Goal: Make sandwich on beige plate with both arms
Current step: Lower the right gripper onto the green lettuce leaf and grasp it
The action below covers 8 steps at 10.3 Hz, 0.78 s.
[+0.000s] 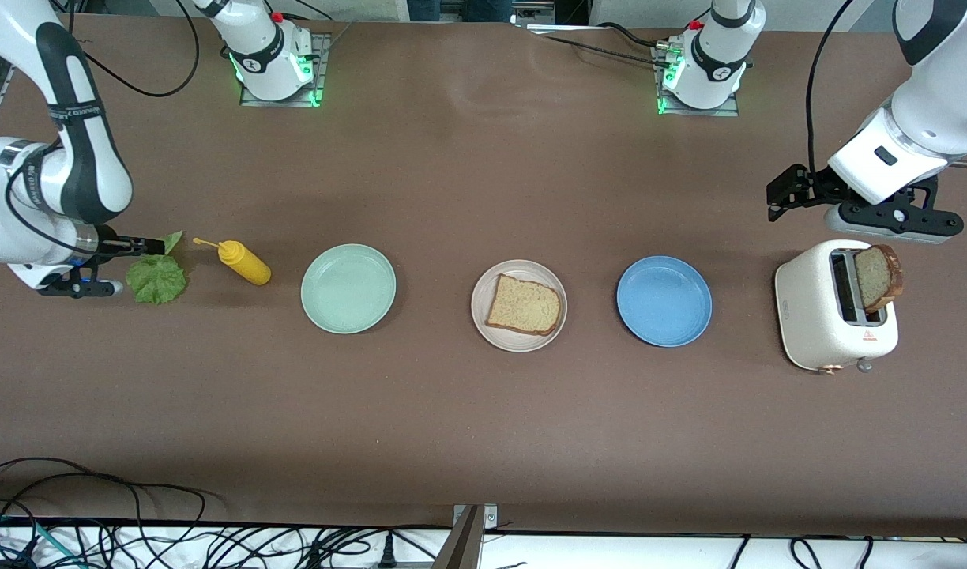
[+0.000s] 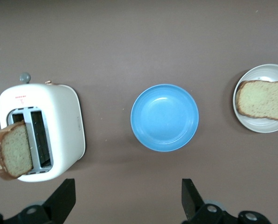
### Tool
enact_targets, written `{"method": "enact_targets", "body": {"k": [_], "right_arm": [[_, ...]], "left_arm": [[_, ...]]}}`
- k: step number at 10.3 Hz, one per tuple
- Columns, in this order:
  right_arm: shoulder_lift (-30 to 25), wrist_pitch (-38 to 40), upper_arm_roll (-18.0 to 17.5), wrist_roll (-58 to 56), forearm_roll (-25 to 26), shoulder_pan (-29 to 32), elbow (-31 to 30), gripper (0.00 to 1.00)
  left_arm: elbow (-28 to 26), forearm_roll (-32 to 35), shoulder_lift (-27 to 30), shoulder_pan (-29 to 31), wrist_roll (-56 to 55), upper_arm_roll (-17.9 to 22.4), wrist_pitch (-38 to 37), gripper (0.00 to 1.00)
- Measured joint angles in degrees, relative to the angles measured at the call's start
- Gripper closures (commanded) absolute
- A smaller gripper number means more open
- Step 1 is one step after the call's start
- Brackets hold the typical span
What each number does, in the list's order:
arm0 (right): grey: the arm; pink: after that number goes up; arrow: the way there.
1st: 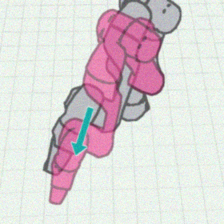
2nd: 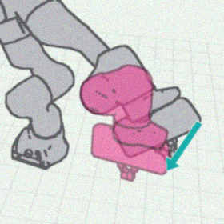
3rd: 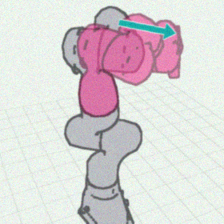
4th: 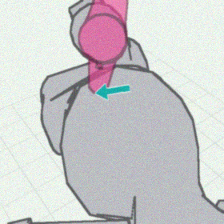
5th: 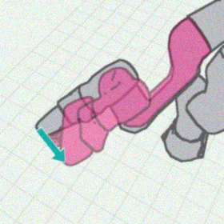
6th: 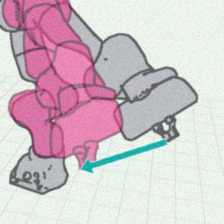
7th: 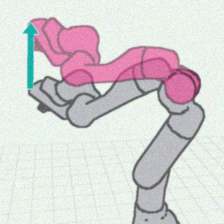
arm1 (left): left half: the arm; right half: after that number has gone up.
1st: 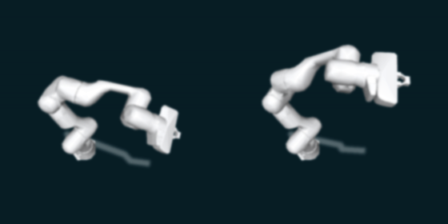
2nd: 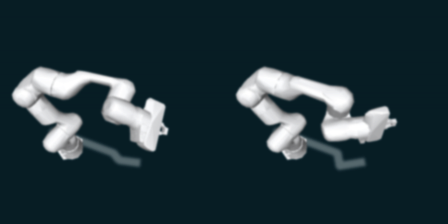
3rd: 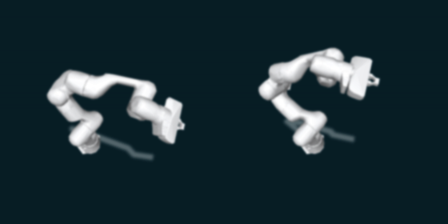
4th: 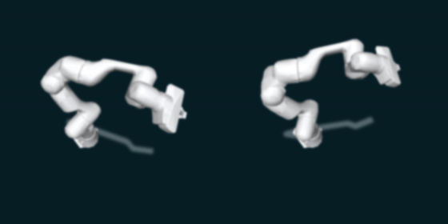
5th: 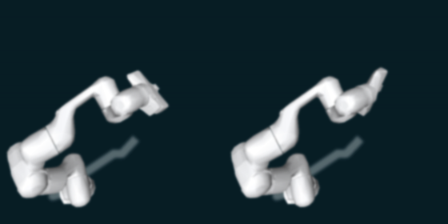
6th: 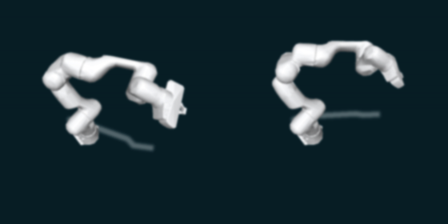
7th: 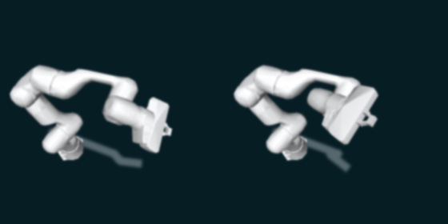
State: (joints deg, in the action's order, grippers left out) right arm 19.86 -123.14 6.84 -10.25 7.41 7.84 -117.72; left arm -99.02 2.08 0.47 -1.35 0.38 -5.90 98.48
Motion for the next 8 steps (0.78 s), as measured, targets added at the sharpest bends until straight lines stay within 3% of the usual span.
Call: {"method": "enact_targets", "body": {"k": [2,5,6,8], "right_arm": [[0.2,-6.1,0.4,0.0,0.4,0.0,-4.1,0.0],[2.4,-10.7,1.6,-1.2,0.6,0.0,-5.3,0.0],[3.1,-11.2,1.7,-1.3,0.6,0.0,-5.3,0.07],[4.0,-11.6,1.7,-1.3,0.6,0.0,-5.3,0.58]], "left_arm": [[-0.7,2.6,0.5,-1.0,0.0,0.2,0.3,0.0],[-0.4,2.0,0.5,-1.4,0.0,0.2,0.6,0.0],[-0.3,2.0,0.5,-1.5,0.0,0.2,0.7,0.0],[-0.2,2.0,0.5,-1.5,0.0,0.3,0.7,0.0]]}}
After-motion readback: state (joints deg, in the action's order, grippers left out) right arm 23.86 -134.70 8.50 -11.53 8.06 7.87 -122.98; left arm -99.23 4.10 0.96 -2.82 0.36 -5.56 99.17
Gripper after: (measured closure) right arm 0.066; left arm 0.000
